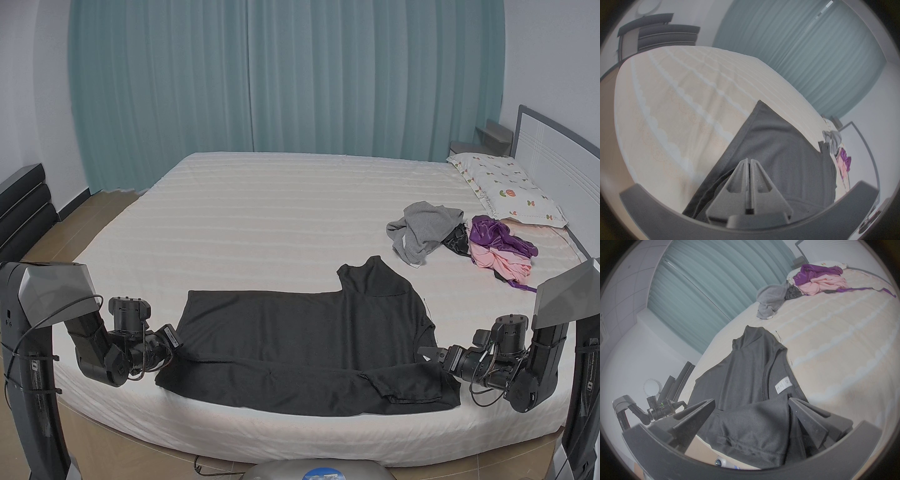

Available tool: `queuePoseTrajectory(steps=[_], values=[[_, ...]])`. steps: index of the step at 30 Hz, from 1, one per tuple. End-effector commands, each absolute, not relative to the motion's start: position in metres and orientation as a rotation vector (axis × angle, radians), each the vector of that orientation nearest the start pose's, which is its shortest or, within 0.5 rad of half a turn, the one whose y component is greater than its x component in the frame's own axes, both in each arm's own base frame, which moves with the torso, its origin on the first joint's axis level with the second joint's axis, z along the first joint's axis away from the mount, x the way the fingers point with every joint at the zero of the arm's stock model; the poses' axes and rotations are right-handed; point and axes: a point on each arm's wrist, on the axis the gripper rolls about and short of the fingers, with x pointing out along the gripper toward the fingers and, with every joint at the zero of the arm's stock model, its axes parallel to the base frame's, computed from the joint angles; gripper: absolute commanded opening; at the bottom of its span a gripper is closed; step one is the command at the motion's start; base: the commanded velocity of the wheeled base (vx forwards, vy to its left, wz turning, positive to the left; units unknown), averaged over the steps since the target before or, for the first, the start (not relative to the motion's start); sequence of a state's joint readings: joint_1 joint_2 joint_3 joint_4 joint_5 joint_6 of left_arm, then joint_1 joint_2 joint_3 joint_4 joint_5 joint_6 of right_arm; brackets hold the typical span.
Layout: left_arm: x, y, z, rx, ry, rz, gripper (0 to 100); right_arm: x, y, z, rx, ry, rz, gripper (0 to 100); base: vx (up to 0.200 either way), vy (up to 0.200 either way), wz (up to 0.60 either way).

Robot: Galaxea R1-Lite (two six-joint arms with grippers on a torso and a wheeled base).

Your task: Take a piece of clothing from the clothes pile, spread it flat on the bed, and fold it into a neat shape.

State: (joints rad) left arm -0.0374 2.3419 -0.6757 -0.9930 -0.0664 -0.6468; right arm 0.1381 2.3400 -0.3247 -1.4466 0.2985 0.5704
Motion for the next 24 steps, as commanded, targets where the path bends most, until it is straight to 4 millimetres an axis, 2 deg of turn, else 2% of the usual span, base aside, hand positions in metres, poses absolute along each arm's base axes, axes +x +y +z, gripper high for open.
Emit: queuePoseTrajectory(steps=[1, 11, 24], values=[[0.354, -0.009, -0.033, -0.69, 0.662, 0.154, 0, 0.285, 0.046, -0.039, 0.572, 0.673, 0.267, 100, 0.0, 0.0, 0.0], [0.36, -0.004, -0.031, -0.755, 0.628, 0.201, 0, 0.307, 0.049, -0.043, 0.56, 0.659, 0.331, 100, 0.0, 0.0, 0.0], [0.36, -0.005, -0.031, -0.752, 0.631, 0.2, 0, 0.31, 0.038, -0.044, 0.584, 0.661, 0.356, 100, 0.0, 0.0, 0.0]])
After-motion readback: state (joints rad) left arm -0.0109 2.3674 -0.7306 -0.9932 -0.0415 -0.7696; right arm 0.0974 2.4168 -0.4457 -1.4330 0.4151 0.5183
